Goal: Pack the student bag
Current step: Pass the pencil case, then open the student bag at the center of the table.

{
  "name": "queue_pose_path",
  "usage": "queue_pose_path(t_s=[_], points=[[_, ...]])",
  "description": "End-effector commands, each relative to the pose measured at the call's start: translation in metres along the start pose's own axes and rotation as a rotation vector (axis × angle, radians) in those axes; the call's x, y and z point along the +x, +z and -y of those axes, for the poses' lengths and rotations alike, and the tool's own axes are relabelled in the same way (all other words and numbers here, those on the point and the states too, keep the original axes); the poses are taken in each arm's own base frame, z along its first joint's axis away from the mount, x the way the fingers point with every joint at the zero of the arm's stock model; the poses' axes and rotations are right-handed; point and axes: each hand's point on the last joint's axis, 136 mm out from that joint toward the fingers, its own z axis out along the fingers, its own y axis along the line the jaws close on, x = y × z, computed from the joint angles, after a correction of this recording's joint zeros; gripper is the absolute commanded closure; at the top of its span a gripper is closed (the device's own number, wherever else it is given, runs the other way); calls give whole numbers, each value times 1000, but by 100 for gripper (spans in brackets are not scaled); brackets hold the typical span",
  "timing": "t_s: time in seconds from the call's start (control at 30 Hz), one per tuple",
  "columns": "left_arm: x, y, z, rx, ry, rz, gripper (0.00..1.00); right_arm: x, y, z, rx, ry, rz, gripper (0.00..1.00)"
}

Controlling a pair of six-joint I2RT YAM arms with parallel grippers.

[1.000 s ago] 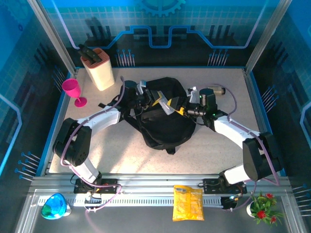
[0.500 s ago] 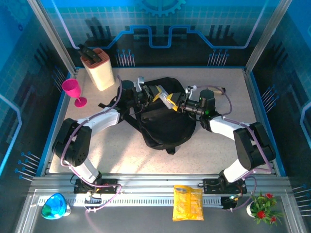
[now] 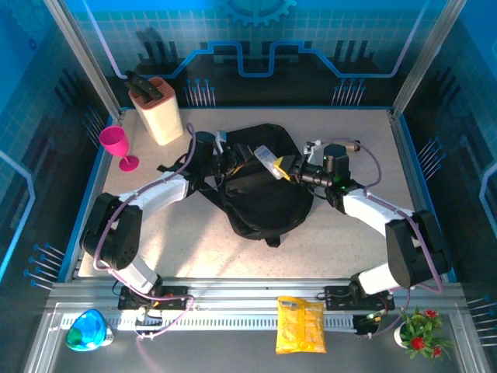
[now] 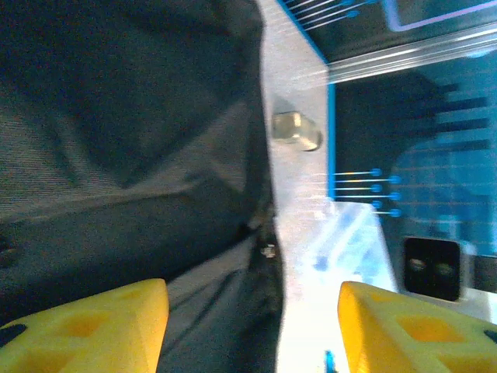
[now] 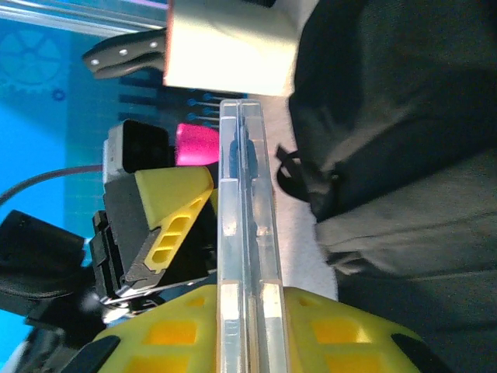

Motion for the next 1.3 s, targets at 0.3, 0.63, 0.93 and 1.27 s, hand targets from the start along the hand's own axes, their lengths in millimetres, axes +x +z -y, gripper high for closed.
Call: queue_pose_path(t_s=[0.3, 0.63, 0.93, 1.27], points=[[19, 26, -48, -266, 214, -143, 54, -8, -33, 26, 261, -87, 48, 84], [48, 30, -43, -281, 274, -245, 74, -2, -21, 23, 302, -81, -6, 84], [91, 30, -51, -306, 319, -330, 82, 23, 9, 31, 352, -52, -94, 84], [79, 17, -48, -358, 405, -282, 77, 60, -13, 82, 488, 52, -119, 85]])
